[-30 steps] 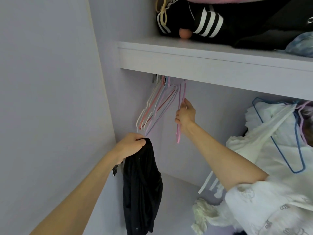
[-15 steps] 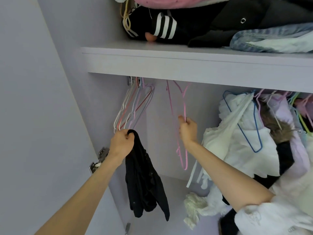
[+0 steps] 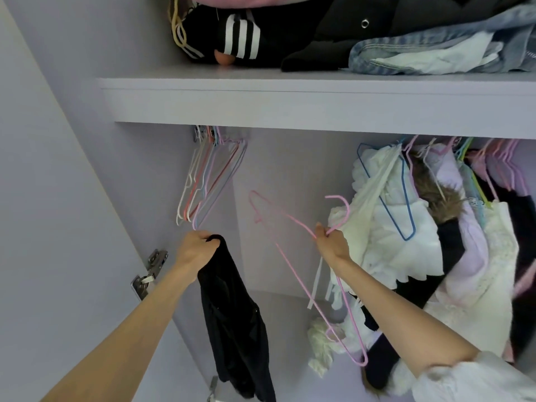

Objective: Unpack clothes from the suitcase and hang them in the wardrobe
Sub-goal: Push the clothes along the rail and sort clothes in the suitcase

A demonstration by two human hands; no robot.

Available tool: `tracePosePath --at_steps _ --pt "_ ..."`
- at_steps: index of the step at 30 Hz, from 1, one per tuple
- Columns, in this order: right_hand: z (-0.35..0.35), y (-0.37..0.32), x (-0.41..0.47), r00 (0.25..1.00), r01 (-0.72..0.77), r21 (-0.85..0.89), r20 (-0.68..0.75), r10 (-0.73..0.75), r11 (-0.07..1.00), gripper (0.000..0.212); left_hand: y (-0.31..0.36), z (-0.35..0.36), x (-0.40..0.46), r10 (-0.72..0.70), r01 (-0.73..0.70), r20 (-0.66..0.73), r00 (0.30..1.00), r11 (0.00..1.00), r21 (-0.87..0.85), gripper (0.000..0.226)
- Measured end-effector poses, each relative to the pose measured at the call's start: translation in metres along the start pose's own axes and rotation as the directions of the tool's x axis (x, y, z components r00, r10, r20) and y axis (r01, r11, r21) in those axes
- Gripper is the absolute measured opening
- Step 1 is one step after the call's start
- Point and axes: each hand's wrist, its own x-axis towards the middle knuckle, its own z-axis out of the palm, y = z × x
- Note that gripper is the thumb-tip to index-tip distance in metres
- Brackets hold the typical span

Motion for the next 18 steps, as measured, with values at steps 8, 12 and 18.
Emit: tracePosePath --at_steps 8,12,18 --pt "-0.016 0.011 -0.004 0.999 -0.044 0.03 -0.029 0.045 0.999 0.055 -0.021 -0.008 0.011 -0.066 0.076 -0.094 0.993 0.991 0.108 0.005" --pt "-0.022 0.016 -0.007 0.997 -0.042 0.055 0.069 0.039 0.998 0.051 -0.034 -0.012 0.023 -0.213 0.212 -0.075 0.974 0.977 -0.014 0.004" --pt "-0.016 0.005 -0.015 0.994 0.044 -0.098 0.105 -0.034 0.994 0.051 -0.027 -0.01 0.016 -0.137 0.143 -0.072 0.988 0.987 0.08 0.012"
